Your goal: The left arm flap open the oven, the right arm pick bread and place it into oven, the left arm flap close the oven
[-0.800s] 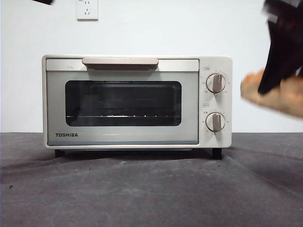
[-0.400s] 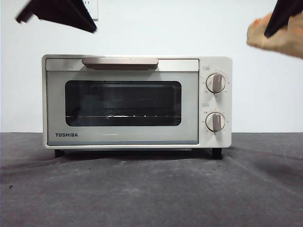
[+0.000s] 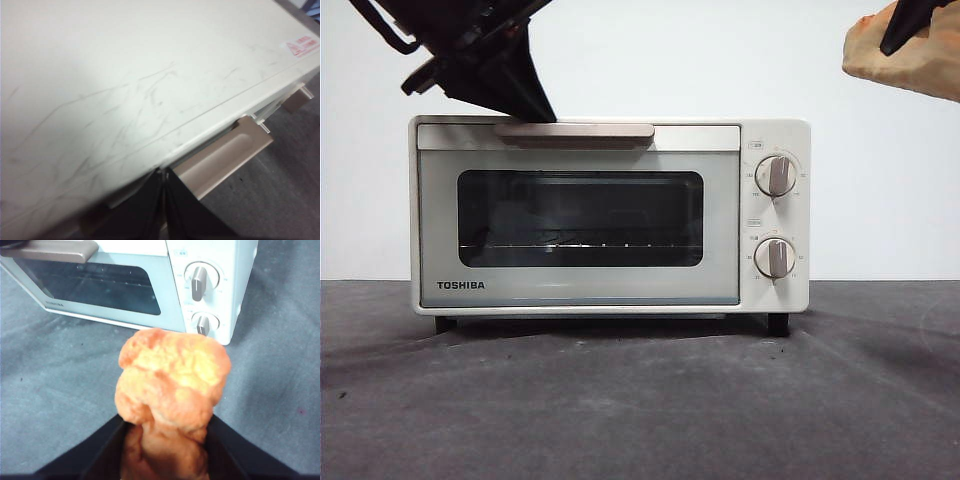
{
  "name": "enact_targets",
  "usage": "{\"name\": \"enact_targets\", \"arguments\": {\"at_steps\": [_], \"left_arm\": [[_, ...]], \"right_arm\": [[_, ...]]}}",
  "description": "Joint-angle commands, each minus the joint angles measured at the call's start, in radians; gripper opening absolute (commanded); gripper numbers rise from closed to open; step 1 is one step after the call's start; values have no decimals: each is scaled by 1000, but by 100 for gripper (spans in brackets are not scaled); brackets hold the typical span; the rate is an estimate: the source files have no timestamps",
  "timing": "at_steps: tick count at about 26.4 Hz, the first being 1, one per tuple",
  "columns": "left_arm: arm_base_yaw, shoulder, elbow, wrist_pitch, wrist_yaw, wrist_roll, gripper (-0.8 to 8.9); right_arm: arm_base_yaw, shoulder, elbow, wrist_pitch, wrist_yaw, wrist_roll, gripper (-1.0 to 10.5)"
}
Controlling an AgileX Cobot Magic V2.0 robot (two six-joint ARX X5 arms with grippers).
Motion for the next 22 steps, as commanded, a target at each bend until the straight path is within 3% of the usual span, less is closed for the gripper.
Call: {"name": "enact_targets", "arguments": {"at_steps": [1,22], "left_arm": [[-11,35,23,18,-11,20,16],[-154,52,23,-265,-17,34,16]], "right_arm": [[8,3,18,4,3,-6,194],[8,3,18,3,4,-18,194]]}}
